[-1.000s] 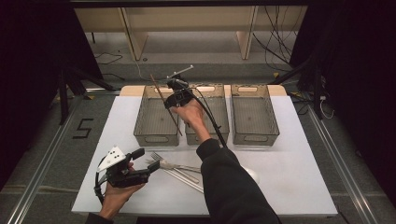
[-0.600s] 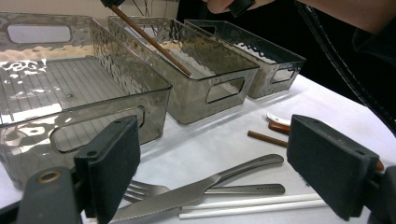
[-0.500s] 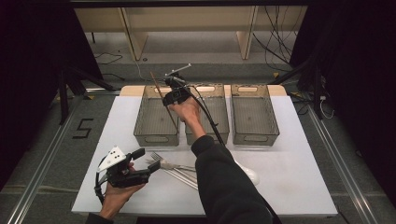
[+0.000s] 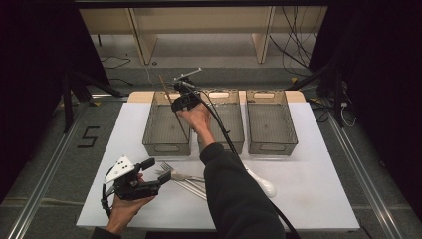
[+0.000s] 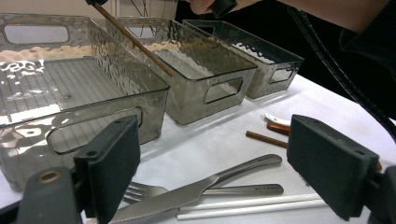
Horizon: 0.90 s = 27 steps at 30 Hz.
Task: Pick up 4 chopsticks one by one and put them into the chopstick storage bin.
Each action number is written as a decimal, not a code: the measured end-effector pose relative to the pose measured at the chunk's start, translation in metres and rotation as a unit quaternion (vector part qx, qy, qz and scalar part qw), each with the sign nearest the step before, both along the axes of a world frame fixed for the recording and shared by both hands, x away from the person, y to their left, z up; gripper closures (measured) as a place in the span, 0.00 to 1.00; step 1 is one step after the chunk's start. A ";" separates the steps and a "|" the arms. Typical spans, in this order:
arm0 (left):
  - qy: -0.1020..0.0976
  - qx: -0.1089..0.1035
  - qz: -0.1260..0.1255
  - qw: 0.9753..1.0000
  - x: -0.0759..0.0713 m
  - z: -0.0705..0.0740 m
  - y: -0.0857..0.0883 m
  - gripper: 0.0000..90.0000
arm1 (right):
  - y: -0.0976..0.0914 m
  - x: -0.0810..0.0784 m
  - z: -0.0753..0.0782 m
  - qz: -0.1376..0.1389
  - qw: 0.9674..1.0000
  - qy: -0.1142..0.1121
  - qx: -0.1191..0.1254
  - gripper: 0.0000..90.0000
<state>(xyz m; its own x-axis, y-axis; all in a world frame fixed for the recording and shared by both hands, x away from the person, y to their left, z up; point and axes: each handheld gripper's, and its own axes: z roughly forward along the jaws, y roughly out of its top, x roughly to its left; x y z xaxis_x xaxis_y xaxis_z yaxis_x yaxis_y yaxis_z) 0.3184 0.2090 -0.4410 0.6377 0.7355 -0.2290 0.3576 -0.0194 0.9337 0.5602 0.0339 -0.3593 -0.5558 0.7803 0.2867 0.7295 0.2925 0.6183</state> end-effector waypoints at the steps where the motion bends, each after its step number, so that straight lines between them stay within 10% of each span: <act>1: 0.000 0.000 0.000 1.000 0.000 0.000 0.000 0.19 | 0.000 0.000 0.000 0.000 1.000 0.000 0.000 0.95; 27: 0.000 -0.005 0.001 1.000 -0.001 0.001 0.000 0.19 | 0.010 0.002 -0.016 0.003 1.000 -0.005 -0.011 0.94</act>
<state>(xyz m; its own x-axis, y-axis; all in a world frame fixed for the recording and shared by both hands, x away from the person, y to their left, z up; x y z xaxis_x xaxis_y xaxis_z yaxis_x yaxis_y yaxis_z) 0.3177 0.2092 -0.4404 0.6364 0.7343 -0.2362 0.3583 -0.0102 0.9335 0.5620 0.0440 -0.3756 -0.5635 0.7830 0.2632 0.7212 0.3109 0.6191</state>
